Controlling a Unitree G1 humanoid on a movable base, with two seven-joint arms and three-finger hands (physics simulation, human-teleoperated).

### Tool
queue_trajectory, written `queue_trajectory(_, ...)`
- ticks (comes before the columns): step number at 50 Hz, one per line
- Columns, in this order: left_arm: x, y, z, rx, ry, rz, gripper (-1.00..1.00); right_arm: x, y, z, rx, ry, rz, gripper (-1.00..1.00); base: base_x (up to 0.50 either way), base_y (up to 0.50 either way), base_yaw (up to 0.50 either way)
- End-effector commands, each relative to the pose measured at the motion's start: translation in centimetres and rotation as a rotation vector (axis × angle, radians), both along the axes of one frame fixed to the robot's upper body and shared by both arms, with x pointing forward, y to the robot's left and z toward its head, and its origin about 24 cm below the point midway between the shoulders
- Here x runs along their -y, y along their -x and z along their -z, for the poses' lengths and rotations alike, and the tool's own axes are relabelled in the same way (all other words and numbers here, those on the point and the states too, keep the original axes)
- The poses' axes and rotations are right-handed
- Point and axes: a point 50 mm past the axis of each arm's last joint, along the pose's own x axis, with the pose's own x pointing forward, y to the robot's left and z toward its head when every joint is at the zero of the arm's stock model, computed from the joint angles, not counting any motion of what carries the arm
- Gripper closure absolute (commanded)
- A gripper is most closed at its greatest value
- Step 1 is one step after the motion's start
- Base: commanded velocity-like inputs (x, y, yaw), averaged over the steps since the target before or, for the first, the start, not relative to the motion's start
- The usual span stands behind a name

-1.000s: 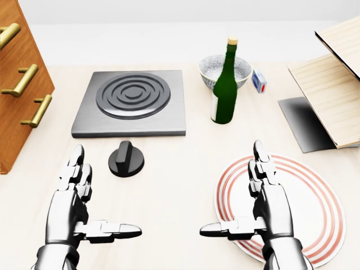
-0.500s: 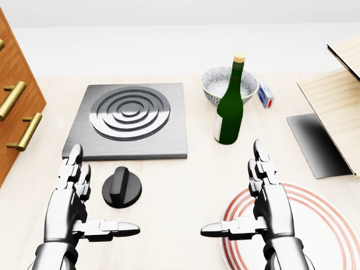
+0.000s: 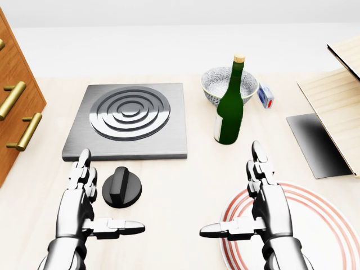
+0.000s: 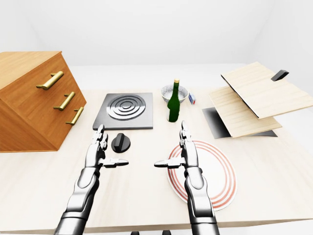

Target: Turn on the stove.

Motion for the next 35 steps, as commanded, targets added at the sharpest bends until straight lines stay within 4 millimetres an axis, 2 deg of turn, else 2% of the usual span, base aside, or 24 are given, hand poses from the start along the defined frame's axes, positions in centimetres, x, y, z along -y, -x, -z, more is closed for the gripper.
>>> queue_trajectory(1,0.4,-0.8,2.1,-0.100,-0.007,0.004,-1.00,-0.1,-0.1,0.1,-0.012,0.002,-0.006,-1.00,0.00,0.00,0.00)
queue_trajectory(12,1.4,-0.7,4.2,-0.200,-0.039,0.054,-1.00,-0.1,-0.1,0.3,-0.022,0.000,-0.013,-1.00,0.00,0.00,0.00)
queue_trajectory(22,1.3,-1.1,4.3,-0.213,-0.019,0.054,-1.00,-0.1,-0.2,0.4,-0.022,-0.001,-0.013,-1.00,0.00,0.00,0.00)
queue_trajectory(35,2.3,-0.2,4.8,-0.223,-0.041,0.095,-1.00,-0.1,-0.2,0.4,-0.023,-0.002,-0.013,-1.00,0.00,0.00,0.00)
